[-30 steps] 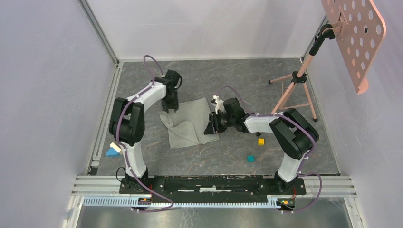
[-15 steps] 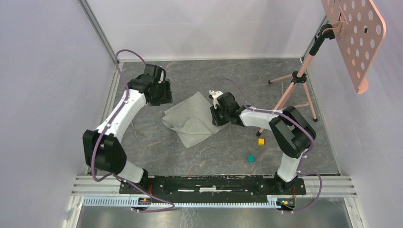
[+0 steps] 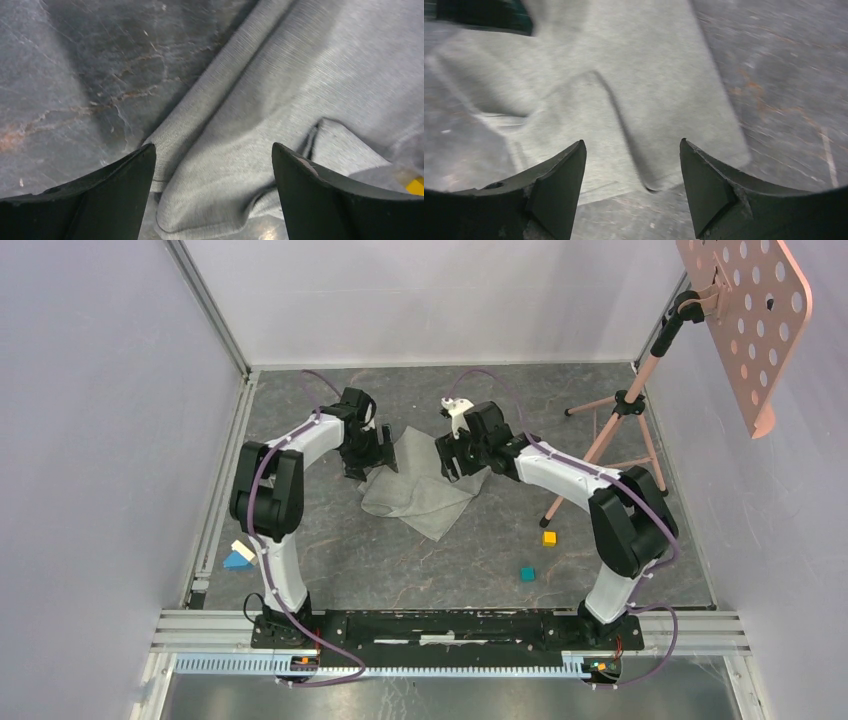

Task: Fold the napkin into a case and place the utensils inside
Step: Smooth out the square-folded napkin at the center of the board.

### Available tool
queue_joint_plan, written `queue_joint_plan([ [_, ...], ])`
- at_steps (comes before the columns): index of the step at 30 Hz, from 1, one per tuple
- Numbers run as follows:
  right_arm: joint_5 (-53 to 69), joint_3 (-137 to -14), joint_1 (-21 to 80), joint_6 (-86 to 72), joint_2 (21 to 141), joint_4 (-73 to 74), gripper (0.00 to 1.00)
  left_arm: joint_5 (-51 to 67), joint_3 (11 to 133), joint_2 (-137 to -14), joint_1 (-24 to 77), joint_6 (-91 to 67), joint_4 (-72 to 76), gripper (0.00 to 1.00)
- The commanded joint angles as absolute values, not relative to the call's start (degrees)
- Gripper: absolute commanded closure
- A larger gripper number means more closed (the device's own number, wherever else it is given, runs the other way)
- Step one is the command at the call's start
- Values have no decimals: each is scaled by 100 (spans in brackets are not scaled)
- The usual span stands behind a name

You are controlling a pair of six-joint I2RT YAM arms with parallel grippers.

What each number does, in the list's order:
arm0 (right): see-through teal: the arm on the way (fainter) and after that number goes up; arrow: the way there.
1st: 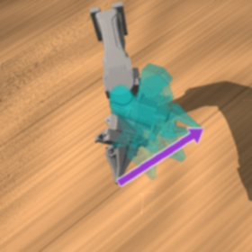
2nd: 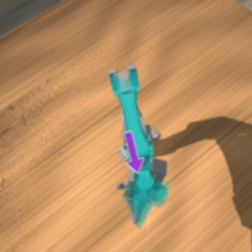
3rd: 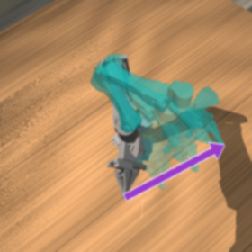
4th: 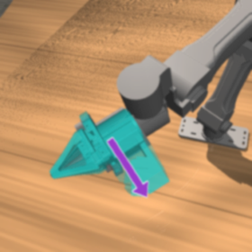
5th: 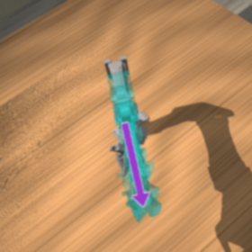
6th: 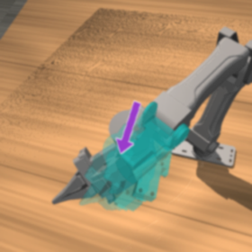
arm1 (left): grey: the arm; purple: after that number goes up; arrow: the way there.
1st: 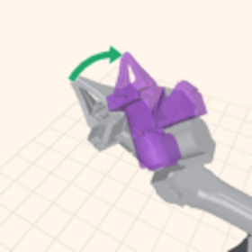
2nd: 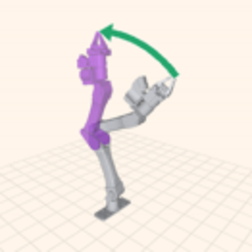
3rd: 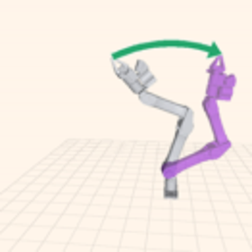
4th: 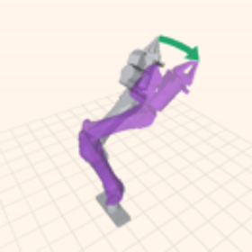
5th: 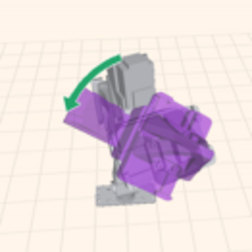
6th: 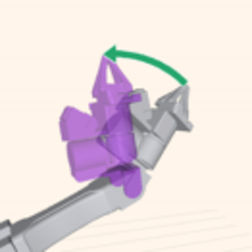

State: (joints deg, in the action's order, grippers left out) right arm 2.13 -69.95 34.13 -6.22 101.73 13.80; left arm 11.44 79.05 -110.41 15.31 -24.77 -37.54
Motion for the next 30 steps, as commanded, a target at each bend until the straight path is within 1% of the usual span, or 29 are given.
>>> queue_joint_plan([
  [1, 1794, -6904, 3418, -787, 10169, 807, 25, 643, 8266, -11241, 1564, -2487, -3699, 10],
  [3, 2002, -7155, 3419, -755, 10413, 756, 25, 341, 8132, -11233, 1564, -2429, -3755, 13],
  [5, 1889, -7470, 3435, -723, 10729, 782, 24, 159, 7981, -11202, 1573, -2413, -3842, 15],
  [6, 1665, -7660, 3501, -680, 10856, 848, 22, 161, 7837, -11158, 1573, -2461, -3836, 16],
  [8, 1192, -8011, 3690, -530, 11144, 1029, 21, 237, 7540, -11056, 1615, -2539, -3692, 17],
  [13, -438, -8541, 4209, -479, 11628, 1396, 22, 406, 6776, -10759, 1617, -2906, -3347, 27],
  [16, -947, -8552, 4394, -518, 11780, 1386, 23, 374, 6385, -10500, 1617, -3146, -3176, 34],
  [21, -1213, -8578, 4636, -382, 11985, 1542, 23, 637, 5818, -10112, 1613, -3633, -2681, 42],
  [26, -1805, -8287, 4847, -315, 11787, 1904, 24, 556, 5617, -10014, 1615, -3816, -2538, 43],
  [30, -1888, -7360, 4899, -461, 10950, 1746, 24, 456, 5522, -10066, 1608, -3832, -2449, 44],
])
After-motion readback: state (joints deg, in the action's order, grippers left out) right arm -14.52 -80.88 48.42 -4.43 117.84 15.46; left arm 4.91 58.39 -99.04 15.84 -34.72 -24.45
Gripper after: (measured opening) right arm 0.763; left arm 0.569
